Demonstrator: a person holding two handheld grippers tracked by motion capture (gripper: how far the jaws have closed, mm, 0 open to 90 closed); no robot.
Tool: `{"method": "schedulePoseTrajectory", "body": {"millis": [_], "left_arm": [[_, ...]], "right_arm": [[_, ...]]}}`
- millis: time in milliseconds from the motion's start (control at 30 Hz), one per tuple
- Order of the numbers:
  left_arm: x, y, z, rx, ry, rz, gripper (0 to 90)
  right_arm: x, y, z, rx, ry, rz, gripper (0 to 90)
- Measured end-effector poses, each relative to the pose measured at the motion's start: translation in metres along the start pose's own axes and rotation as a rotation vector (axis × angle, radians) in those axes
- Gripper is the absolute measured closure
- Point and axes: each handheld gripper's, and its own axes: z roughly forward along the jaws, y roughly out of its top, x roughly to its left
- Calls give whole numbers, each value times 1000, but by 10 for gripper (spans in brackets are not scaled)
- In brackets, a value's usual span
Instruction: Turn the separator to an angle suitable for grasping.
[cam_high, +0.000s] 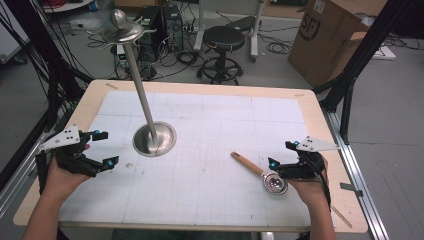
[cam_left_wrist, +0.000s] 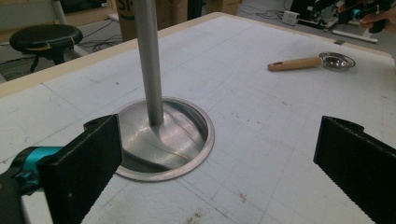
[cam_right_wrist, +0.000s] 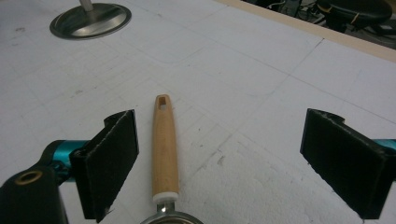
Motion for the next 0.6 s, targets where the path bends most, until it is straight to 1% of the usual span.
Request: {"method": "schedulePoseTrajectory", "body": {"millis": [167, 200, 233, 333, 400, 500, 600], "left_arm": [[0, -1, -2, -4, -2, -4, 20], [1, -2, -2, -7, -1, -7, 20], [2, -3, -2, -5, 6, -14, 20], [3, -5, 0, -2, 4, -22, 20], [3, -5, 0, 4, 3, -18, 20], [2, -3, 1, -1, 0, -14, 20], [3, -3, 1, -7, -4, -13, 20]], "right_arm": [[0, 1, 2, 3, 7, -6, 101], [0, 2, 3, 5, 7, -4, 101], [1, 2, 3, 9, 11, -12, 101], [4, 2, 5, 20, 18, -16, 102], [4, 2, 5, 23, 22, -24, 103], [6, 3, 7, 45, 20, -35, 103], [7, 4, 9, 52, 26, -47, 104]]}}
